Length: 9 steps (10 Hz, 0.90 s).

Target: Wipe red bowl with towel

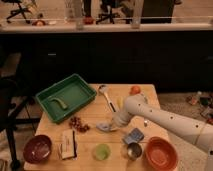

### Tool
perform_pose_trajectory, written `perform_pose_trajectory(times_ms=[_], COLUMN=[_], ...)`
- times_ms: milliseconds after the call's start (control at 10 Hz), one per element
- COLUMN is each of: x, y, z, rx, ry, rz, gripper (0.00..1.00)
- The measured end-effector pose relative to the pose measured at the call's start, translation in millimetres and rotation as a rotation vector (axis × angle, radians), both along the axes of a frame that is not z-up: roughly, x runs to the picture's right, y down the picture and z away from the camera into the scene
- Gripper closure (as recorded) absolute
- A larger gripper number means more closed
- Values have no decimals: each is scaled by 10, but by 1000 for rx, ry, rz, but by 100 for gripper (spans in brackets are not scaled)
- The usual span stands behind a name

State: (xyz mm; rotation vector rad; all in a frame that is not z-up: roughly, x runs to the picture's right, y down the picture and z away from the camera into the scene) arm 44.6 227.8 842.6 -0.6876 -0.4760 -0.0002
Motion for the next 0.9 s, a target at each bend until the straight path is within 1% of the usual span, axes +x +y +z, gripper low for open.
perform_pose_trajectory(times_ms=[100, 200, 500, 600, 700, 900], x=[26, 53, 250, 353, 452, 639], y=[-8, -86, -354, -471, -544, -580], z=[-42, -128, -434, -572, -675, -824], rx=[3, 23, 79, 108, 130, 161], ry=[4, 9, 43, 59, 74, 96], rz=[-12, -11, -1, 2, 5, 6], gripper=[98, 100, 100, 100, 100, 100])
